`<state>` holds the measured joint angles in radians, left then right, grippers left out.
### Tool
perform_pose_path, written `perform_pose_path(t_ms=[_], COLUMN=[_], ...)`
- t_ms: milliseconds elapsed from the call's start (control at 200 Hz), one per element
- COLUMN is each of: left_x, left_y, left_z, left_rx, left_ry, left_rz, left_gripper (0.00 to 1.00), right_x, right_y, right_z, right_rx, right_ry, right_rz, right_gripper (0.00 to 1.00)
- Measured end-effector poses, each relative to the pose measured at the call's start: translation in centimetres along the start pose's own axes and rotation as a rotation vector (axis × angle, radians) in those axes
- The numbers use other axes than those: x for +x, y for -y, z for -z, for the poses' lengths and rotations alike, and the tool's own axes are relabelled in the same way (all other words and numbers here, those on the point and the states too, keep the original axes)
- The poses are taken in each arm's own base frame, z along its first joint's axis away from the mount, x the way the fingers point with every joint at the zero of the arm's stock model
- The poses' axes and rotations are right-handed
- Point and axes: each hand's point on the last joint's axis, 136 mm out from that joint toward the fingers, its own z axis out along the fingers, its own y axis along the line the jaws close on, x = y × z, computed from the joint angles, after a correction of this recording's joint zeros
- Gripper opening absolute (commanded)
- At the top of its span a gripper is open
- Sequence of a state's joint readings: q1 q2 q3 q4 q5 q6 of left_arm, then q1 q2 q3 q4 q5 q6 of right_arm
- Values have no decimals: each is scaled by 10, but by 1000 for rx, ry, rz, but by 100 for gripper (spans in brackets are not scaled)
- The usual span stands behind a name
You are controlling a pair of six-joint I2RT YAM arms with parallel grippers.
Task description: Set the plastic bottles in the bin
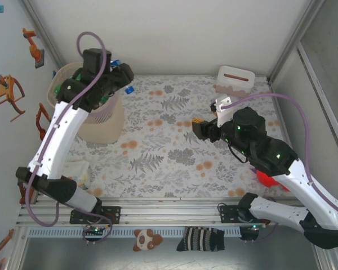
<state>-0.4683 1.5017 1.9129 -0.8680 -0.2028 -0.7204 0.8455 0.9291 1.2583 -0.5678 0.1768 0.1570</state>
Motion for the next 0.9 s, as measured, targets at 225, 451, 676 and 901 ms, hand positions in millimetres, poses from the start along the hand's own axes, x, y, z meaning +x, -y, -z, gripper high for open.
perform_pose_path(t_ms=[225,451,676,901], left_x=[-30,-27,-14,-6], left_y=[-65,-119,-149,-152], left_z=[33,33,15,1], left_rx=[-123,-250,-337,-348], left_ry=[96,105,69,43], left_rz=[117,270,401,473], left_gripper=[53,54,54,69], right_x=[0,1,4,5], right_y=[0,-1,-1,0], right_z=[-1,-4,-6,-6], right_rx=[0,-2,-1,2], right_ry=[1,-6,-13,-14], right_rz=[0,1,2,3], right_gripper=[75,75,75,75])
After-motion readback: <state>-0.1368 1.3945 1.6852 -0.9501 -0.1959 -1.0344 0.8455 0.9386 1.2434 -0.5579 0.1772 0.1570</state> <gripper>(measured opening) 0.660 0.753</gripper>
